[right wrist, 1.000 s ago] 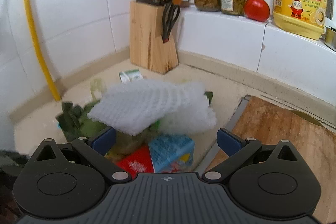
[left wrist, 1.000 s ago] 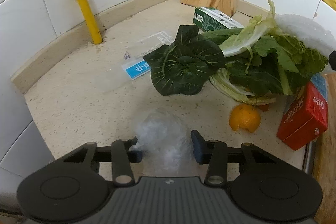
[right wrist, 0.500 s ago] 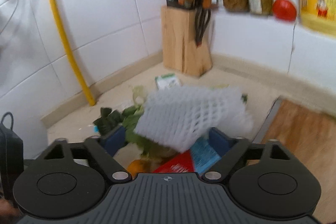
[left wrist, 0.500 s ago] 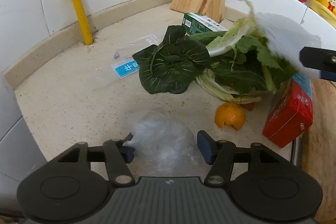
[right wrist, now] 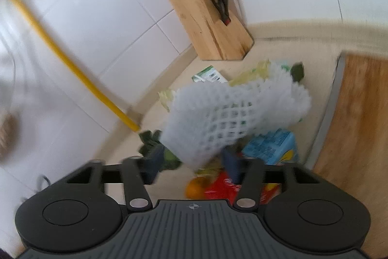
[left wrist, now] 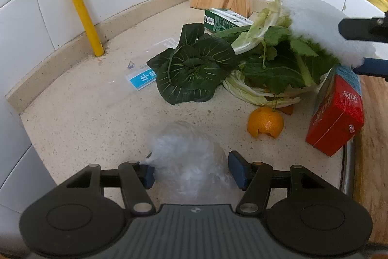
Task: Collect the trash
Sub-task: 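Grasp the white foam net with the right tool while the left holds the bag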
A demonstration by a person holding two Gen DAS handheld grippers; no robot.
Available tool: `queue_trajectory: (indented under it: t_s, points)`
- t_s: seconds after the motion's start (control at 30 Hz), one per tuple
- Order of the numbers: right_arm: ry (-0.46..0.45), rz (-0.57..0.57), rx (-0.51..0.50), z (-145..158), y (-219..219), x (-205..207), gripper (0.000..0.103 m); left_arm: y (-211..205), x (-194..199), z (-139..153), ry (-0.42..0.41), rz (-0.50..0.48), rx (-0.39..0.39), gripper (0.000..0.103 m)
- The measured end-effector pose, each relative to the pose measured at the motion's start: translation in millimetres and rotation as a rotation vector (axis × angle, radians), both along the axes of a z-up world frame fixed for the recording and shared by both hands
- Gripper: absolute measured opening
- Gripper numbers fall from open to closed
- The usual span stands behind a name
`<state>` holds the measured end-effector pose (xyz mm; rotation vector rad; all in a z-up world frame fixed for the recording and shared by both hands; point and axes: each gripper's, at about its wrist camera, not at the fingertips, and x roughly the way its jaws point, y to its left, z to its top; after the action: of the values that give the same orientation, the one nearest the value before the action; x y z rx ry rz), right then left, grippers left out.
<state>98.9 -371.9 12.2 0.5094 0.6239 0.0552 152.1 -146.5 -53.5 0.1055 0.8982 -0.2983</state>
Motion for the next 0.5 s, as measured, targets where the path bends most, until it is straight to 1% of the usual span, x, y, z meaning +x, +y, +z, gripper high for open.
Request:
queue_trajectory:
  t_s: [0.07,0.1,0.13,0.17,0.23,0.3,0.33,0.37,0.4,0.43,0.47,0.5]
  points:
    - [0.003,-0.038,-0.025,-0.5,-1.8,1.2,0.069,0.4,-0.1,-0.1,-0.001,0.004,-0.003,0.053]
    - [0.011,-0.044,-0.017,-1.7,-3.2,1.8,0.072,0.1,0.2,-0.4,-0.001,0.005,-0.002,0.053]
    - [0.024,-0.037,0.028,-4.3,-7.5,3.4,0.075,-0.3,0.0,-0.5,-0.002,0.005,-0.001,0.053]
    - [0.032,-0.036,0.069,-7.4,-10.9,4.2,0.075,-0.4,-0.1,-0.5,-0.002,0.009,-0.001,0.053]
    - [0.044,-0.050,0.100,-11.8,-14.7,5.1,0.074,-0.5,-0.7,-0.3,-0.003,0.011,0.000,0.054]
    - [0.029,-0.069,0.117,-12.2,-17.3,4.2,0.060,-0.1,-1.3,-0.3,-0.005,0.015,-0.004,0.054]
    - [0.025,-0.060,0.146,-11.9,-19.6,4.5,0.039,-0.1,-1.6,-0.4,-0.007,0.016,-0.003,0.054]
    - [0.023,-0.041,0.180,-11.7,-21.1,5.3,0.023,0.1,-2.0,-0.3,-0.007,0.018,-0.004,0.053]
    - [0.028,-0.028,0.206,-11.9,-22.1,6.3,0.021,0.9,-2.4,0.0,-0.007,0.021,-0.005,0.050]
    - [0.028,-0.027,0.230,-12.5,-23.0,6.3,0.017,2.7,-3.1,0.6,-0.011,0.030,-0.007,0.043]
    - [0.025,-0.029,0.237,-12.4,-23.5,4.8,0.017,4.9,-3.8,1.2,-0.015,0.038,-0.009,0.039]
    - [0.019,-0.030,0.242,-11.8,-23.6,2.6,0.016,7.7,-4.1,2.0,-0.014,0.041,-0.014,0.033]
